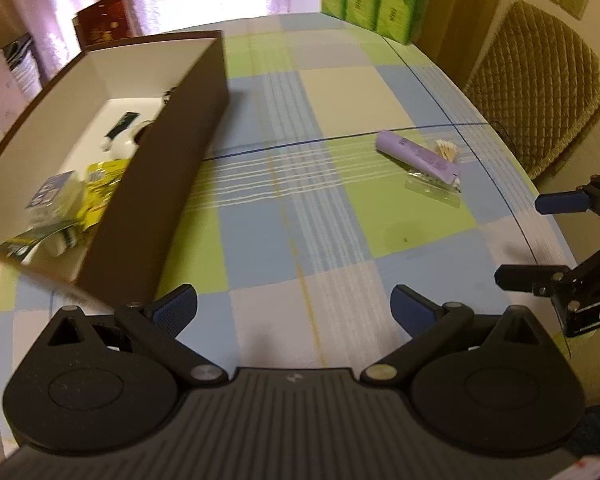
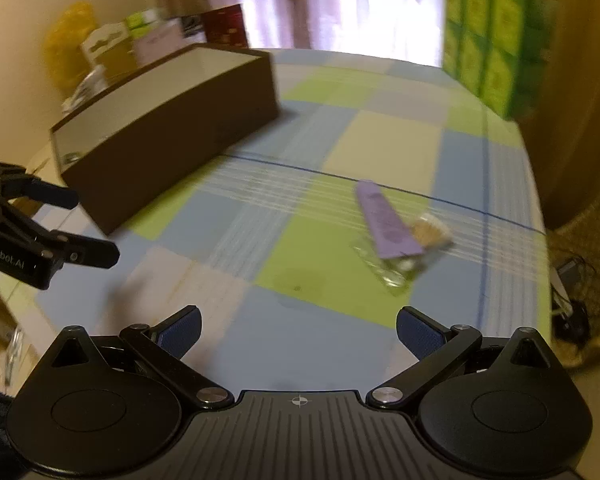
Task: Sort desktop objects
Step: 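Withdraw both open tools from the box toward the lavender tube and swabs, then grasp the lavender tube with the right tool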
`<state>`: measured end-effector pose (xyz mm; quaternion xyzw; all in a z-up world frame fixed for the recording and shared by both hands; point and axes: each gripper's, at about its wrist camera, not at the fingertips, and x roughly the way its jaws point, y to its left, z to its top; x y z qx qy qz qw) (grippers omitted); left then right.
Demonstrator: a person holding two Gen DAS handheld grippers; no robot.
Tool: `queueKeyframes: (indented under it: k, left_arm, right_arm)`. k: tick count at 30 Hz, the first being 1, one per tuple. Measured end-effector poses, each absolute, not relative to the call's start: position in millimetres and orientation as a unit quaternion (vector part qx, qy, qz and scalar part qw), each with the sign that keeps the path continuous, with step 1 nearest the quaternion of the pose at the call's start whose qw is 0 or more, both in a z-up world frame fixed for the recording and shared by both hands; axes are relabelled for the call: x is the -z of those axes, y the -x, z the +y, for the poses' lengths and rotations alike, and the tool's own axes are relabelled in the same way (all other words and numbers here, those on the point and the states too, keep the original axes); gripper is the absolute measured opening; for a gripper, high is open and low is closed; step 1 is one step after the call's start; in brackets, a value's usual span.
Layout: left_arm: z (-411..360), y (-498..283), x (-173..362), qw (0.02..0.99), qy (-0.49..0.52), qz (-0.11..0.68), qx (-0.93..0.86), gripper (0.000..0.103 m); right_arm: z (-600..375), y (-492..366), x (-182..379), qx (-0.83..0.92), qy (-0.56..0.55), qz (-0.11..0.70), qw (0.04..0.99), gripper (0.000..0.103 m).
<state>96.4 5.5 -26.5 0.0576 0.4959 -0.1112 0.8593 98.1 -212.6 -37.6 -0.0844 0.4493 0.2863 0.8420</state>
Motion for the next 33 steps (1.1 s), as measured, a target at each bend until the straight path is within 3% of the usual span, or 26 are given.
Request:
queueKeyframes:
  k: [11,24,33]
  left_arm:
    - [-45.8,-136.2,49.5,0.845,-0.088,0.505,0.151,0.101]
    - [-59.8,-191.5,69.5,0.847,-0.118,0.500,0.136,0.101]
    - [-59.6,-227.7,92.6,0.839,-0.130,0.511,0.132,0.101]
  right_arm:
    - [-256.8,-120.4,54.4,-0.196,0.049,0.473,0.858,0.101]
    - [-249.8,-168.4,60.3,-0.233,0.047,0.441,0.866,0.100]
    - [-231.1,-216.5,76.6,-0.276,0.055,0.435,0.855,0.060]
